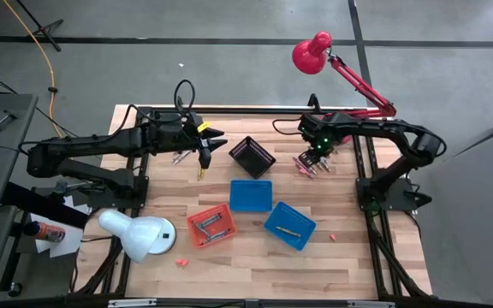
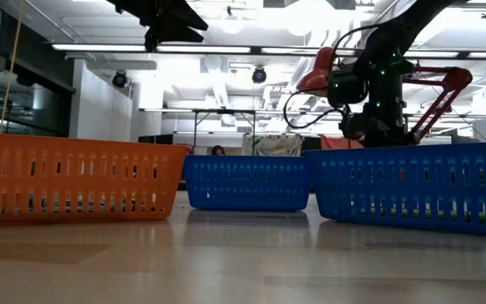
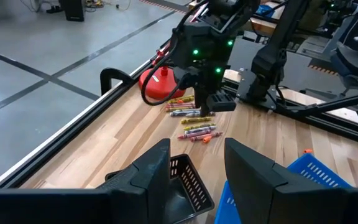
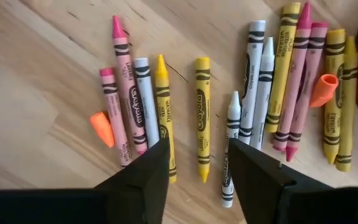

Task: Sort crayons
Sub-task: Put the yellow crayon into the right blue bin

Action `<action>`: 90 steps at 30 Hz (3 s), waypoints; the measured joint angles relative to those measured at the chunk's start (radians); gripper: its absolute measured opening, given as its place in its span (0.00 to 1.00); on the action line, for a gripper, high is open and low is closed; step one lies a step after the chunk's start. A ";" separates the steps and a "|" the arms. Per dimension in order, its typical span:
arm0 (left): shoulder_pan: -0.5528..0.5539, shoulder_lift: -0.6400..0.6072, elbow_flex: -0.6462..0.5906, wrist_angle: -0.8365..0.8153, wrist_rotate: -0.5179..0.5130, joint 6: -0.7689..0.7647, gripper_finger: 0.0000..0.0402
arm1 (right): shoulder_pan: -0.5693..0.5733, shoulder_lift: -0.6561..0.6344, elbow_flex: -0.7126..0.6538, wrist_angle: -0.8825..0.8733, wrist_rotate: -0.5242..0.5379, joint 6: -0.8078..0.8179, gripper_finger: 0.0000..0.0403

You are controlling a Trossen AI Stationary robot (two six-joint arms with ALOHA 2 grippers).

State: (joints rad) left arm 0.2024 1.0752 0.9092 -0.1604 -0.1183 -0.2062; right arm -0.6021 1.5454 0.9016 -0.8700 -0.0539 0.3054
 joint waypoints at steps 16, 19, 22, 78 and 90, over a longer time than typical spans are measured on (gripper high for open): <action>0.000 0.000 0.000 0.000 0.000 0.000 0.35 | 0.000 0.116 0.000 0.073 0.000 0.036 0.33; 0.000 0.000 0.000 0.000 0.000 0.000 0.35 | 0.000 0.129 0.000 0.074 0.002 0.035 0.33; 0.000 0.000 0.000 0.000 -0.001 0.000 0.35 | 0.000 0.146 0.001 0.075 0.010 0.045 0.33; 0.000 0.000 0.000 0.315 0.249 -0.027 0.35 | 0.461 -0.431 0.000 1.023 0.007 -0.044 0.01; 0.000 0.000 0.000 0.298 0.248 -0.028 0.35 | 0.617 -0.413 0.000 0.516 -0.189 0.299 0.01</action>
State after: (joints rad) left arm 0.2024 1.0754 0.9095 0.1375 0.1299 -0.2344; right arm 0.0152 1.1328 0.9020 -0.3535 -0.2431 0.6040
